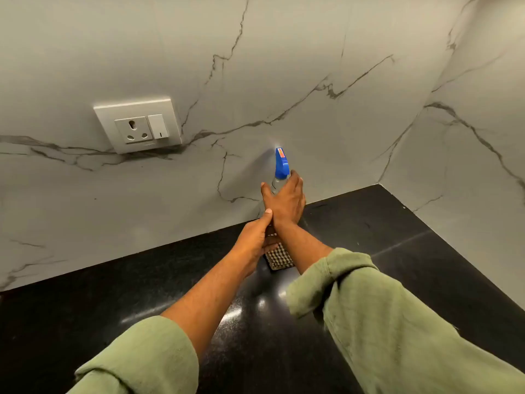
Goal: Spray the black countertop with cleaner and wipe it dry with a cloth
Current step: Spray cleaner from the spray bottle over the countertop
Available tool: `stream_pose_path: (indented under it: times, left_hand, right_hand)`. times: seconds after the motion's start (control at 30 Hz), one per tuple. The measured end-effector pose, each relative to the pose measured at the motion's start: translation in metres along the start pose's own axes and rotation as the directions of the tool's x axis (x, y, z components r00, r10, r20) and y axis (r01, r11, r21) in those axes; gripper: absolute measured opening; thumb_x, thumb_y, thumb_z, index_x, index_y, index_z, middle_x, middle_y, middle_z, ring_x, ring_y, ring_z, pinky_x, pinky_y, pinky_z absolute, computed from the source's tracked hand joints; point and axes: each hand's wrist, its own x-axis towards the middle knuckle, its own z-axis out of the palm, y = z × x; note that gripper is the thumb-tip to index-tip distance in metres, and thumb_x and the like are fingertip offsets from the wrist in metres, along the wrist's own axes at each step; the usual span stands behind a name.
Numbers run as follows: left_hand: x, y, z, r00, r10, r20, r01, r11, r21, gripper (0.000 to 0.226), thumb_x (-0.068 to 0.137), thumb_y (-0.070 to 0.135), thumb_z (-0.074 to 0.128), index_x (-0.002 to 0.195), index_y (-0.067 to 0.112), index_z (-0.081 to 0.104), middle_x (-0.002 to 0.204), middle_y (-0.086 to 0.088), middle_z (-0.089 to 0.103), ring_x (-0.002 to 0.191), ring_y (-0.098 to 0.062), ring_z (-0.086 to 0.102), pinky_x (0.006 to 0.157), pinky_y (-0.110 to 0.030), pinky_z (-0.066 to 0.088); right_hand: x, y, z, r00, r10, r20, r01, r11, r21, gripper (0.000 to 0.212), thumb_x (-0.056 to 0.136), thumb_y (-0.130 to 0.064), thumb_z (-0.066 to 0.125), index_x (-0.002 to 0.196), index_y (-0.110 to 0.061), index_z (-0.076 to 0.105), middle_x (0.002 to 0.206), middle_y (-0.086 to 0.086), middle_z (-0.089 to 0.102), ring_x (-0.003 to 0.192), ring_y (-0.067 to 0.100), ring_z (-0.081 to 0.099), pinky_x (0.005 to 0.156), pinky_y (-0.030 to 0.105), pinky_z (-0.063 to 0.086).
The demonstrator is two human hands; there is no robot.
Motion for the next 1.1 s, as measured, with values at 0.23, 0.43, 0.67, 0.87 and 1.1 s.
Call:
stream_pose_path:
  times: [0.23, 0.43, 0.67, 0.87, 1.1]
  left_hand:
    - [0.014, -0.002, -0.006, 0.999, -0.043, -0.022, 0.041, 0.996, -0.085, 0.026, 0.102, 0.038, 0.058, 0.107, 0.016, 0.071, 0.097, -0.004, 0.078, 0.09, -0.019, 0.074, 0.092, -0.038, 0.057]
    - [0.007, -0.002, -0.007, 0.998, -0.053, -0.022, 0.049, 0.99, -0.13, 0.024, 0.103, 0.033, 0.057, 0.108, 0.014, 0.07, 0.103, -0.007, 0.076, 0.092, -0.02, 0.073, 0.095, -0.04, 0.056]
    - [-0.034, 0.003, -0.011, 1.0, -0.005, -0.002, 0.004, 0.982, -0.191, 0.032, 0.101, 0.028, 0.061, 0.122, 0.005, 0.066, 0.11, -0.011, 0.076, 0.101, -0.024, 0.072, 0.102, -0.043, 0.054]
    - [-0.1, 0.006, -0.037, 0.993, 0.104, -0.05, -0.114, 0.95, -0.29, 0.03, 0.098, 0.025, 0.065, 0.119, 0.004, 0.068, 0.12, -0.02, 0.073, 0.106, -0.03, 0.072, 0.101, -0.046, 0.056]
    - [-0.184, -0.021, -0.092, 0.975, 0.111, -0.193, -0.166, 0.939, -0.3, 0.034, 0.09, 0.027, 0.071, 0.115, 0.003, 0.072, 0.111, -0.019, 0.074, 0.097, -0.03, 0.072, 0.093, -0.043, 0.058]
  right_hand:
    - [0.023, 0.001, 0.022, 0.994, 0.103, -0.022, -0.095, 0.967, 0.236, 0.044, 0.097, -0.033, 0.068, 0.133, -0.012, 0.054, 0.121, 0.007, 0.064, 0.113, 0.027, 0.062, 0.106, 0.054, 0.047]
    - [0.016, 0.002, 0.028, 0.994, 0.062, -0.09, -0.034, 0.957, 0.288, 0.027, 0.1, -0.034, 0.066, 0.115, -0.013, 0.059, 0.102, -0.001, 0.059, 0.1, 0.021, 0.061, 0.106, 0.054, 0.046]
    - [-0.007, -0.026, 0.005, 0.972, -0.102, -0.212, 0.167, 0.933, 0.317, 0.024, 0.09, -0.033, 0.078, 0.096, -0.014, 0.065, 0.083, -0.004, 0.058, 0.076, 0.016, 0.058, 0.08, 0.04, 0.055]
    - [-0.054, -0.082, -0.013, 0.956, -0.196, -0.219, 0.269, 0.885, 0.38, 0.02, 0.09, -0.019, 0.076, 0.087, -0.013, 0.057, 0.069, -0.001, 0.052, 0.055, 0.002, 0.044, 0.058, 0.006, 0.038]
    - [-0.154, -0.113, 0.0, 0.995, -0.092, 0.045, 0.055, 0.848, 0.527, 0.033, 0.094, -0.039, 0.07, 0.104, -0.01, 0.061, 0.07, -0.007, 0.057, 0.059, 0.007, 0.058, 0.061, 0.02, 0.048]
